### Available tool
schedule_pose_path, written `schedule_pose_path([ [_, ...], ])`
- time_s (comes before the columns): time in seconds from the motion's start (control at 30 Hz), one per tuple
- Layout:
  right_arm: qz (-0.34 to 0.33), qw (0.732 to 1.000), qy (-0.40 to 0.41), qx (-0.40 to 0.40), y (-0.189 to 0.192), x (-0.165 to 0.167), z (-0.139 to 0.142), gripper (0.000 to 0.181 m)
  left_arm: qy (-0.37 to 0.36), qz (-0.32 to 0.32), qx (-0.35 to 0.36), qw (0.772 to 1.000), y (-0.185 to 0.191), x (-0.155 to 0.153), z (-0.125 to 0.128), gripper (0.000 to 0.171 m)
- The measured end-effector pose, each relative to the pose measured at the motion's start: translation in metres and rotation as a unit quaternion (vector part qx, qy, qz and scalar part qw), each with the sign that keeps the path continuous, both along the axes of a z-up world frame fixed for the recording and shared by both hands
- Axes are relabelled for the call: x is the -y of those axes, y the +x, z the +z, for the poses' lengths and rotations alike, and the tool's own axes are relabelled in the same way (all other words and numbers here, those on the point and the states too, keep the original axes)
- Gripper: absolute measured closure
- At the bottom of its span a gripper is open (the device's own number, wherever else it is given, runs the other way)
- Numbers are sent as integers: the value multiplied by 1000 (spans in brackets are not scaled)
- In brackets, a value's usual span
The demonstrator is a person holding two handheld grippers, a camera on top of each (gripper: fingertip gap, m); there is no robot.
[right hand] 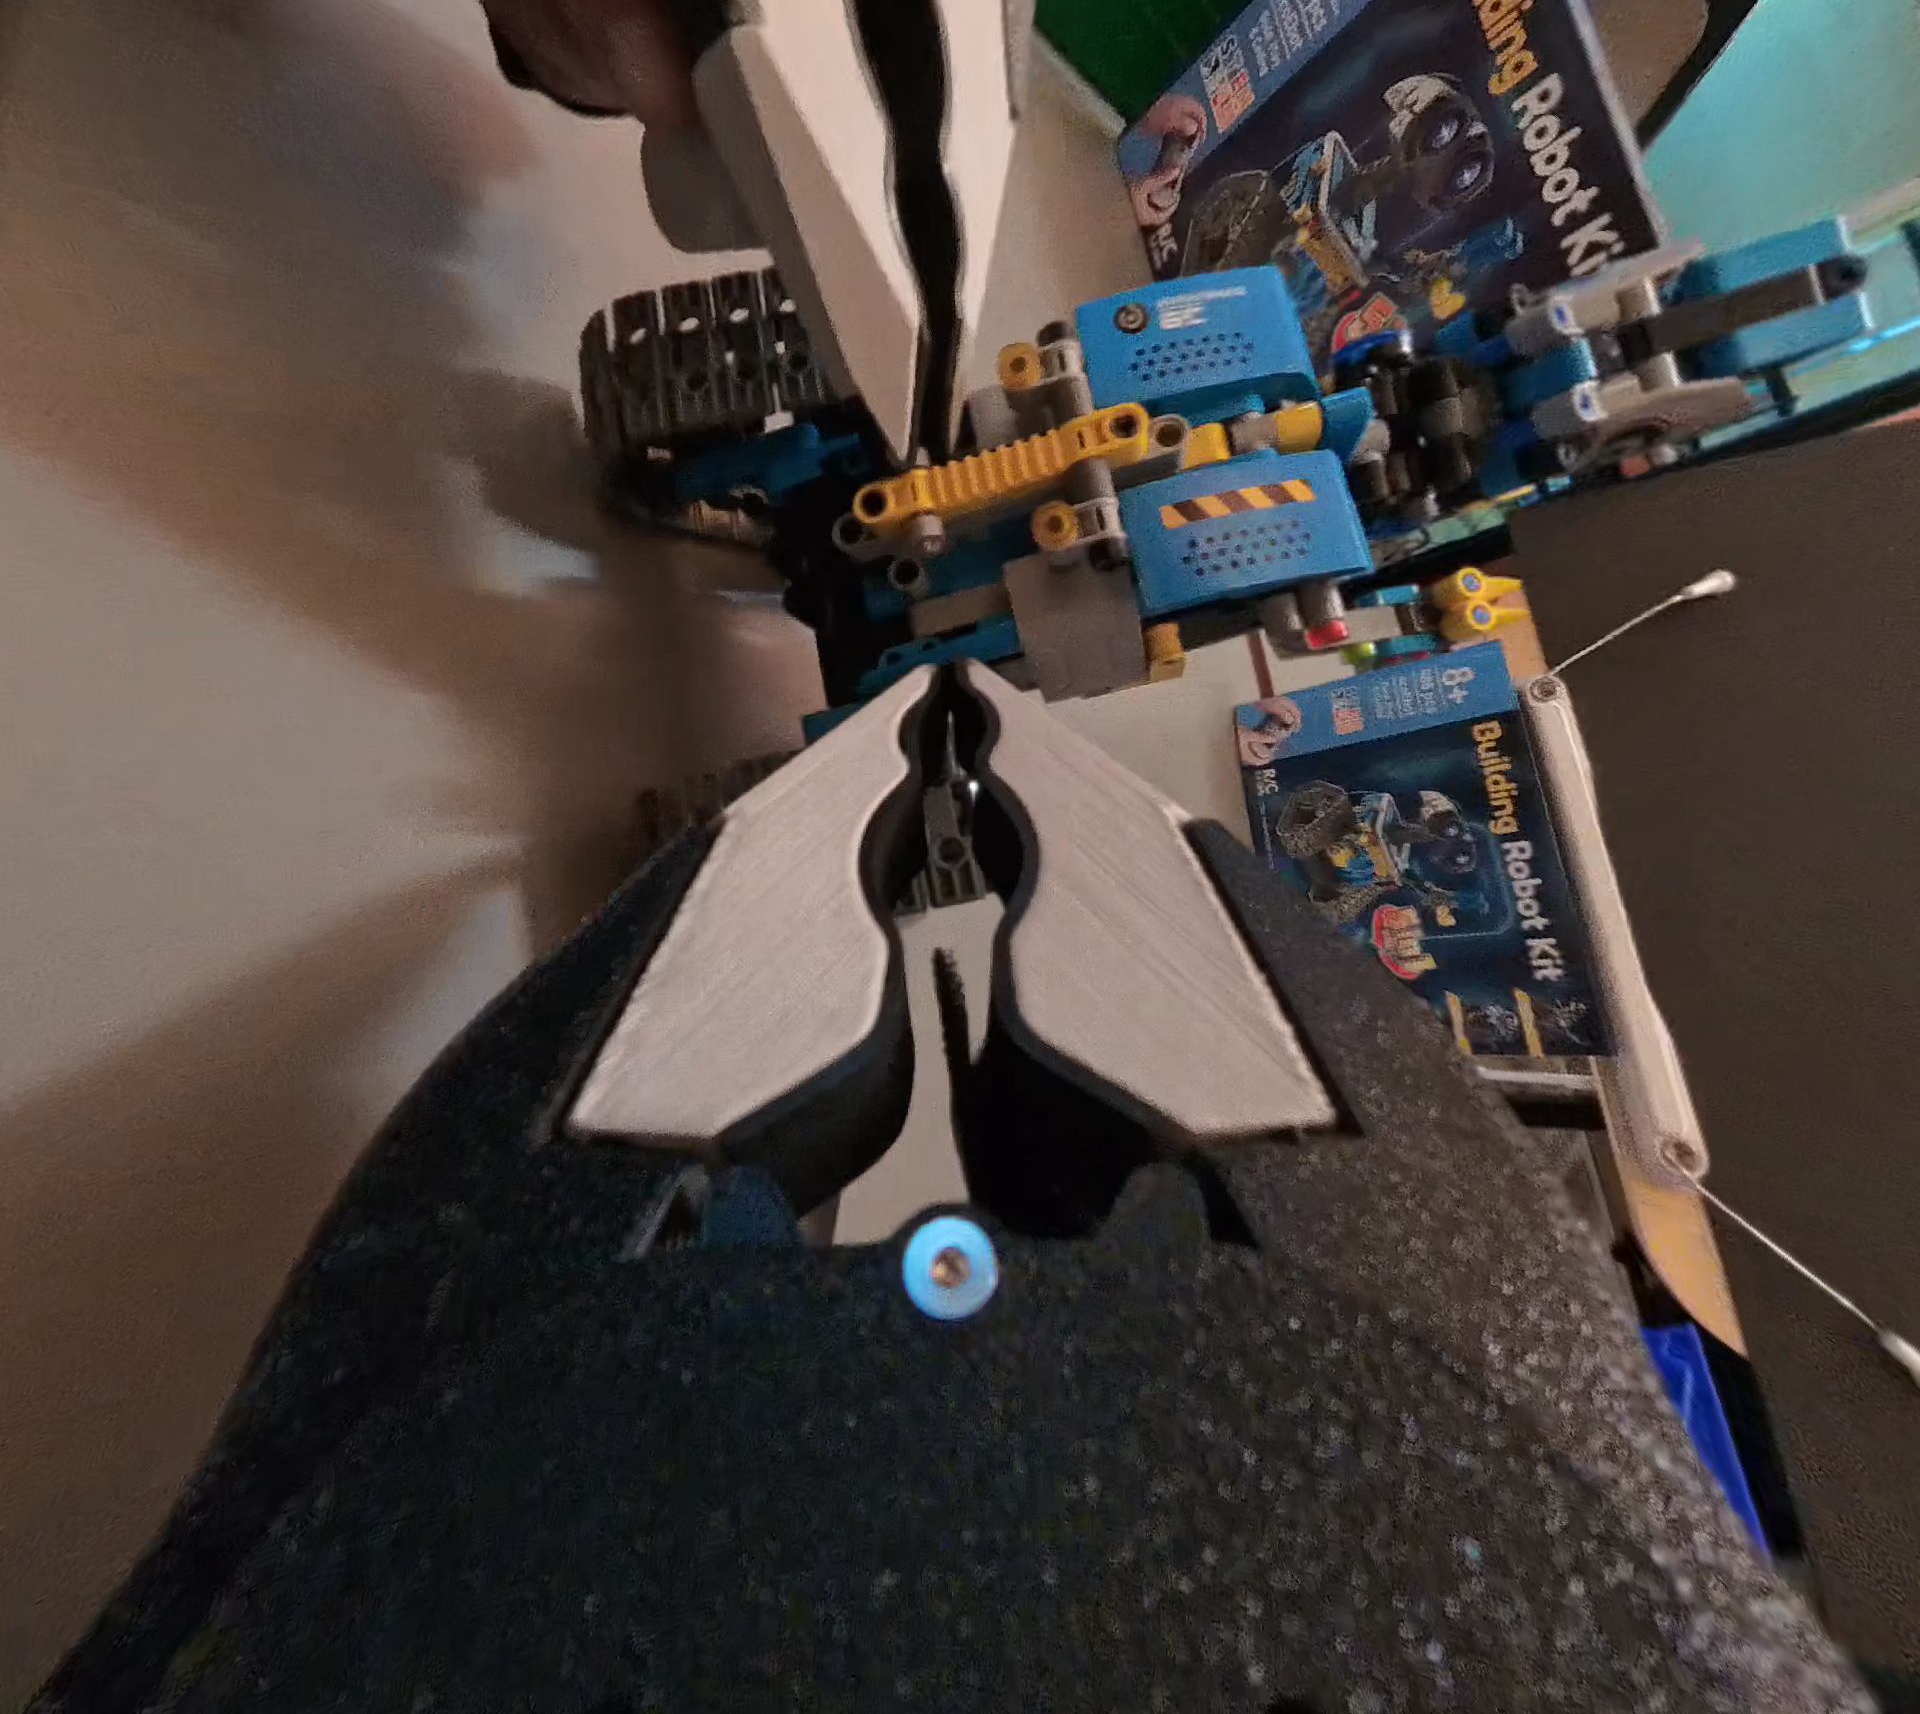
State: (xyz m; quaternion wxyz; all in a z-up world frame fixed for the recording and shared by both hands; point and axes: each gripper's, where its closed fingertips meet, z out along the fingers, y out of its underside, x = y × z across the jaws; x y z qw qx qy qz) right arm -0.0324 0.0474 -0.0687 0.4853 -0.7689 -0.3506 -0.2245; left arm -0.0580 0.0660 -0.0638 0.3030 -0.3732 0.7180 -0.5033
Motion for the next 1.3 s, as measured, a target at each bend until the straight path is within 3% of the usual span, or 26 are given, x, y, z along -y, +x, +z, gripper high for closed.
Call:
schedule_pose_path([
  [0.07,3,1000,24,6,-1,0,7,181,-3,-10,-3,1000,0,5,0,169],
  [0.2,50,997,6,-58,-19,0,0,165,-24,-41,-14,999,-6,17,0,168],
  [0.33,50,998,20,13,-22,-3,3,172,-24,-43,-16,999,-6,18,0,168],
  [0.47,12,991,-8,132,-18,-9,-2,173,-25,-40,-17,999,-6,19,0,168],
  [0.6,-3,980,-33,195,-18,-9,-5,177,-30,-32,-19,999,-5,19,0,168],
  [0.93,15,989,-32,141,-17,-5,-5,179,-49,-51,-23,997,-10,17,0,170],
  [1.07,-27,992,-35,121,11,7,-5,179,-68,-17,-17,997,-12,-11,3,171],
  [1.3,2,998,-26,51,-9,1,-5,178,-45,-57,-2,997,-13,21,6,171],
])
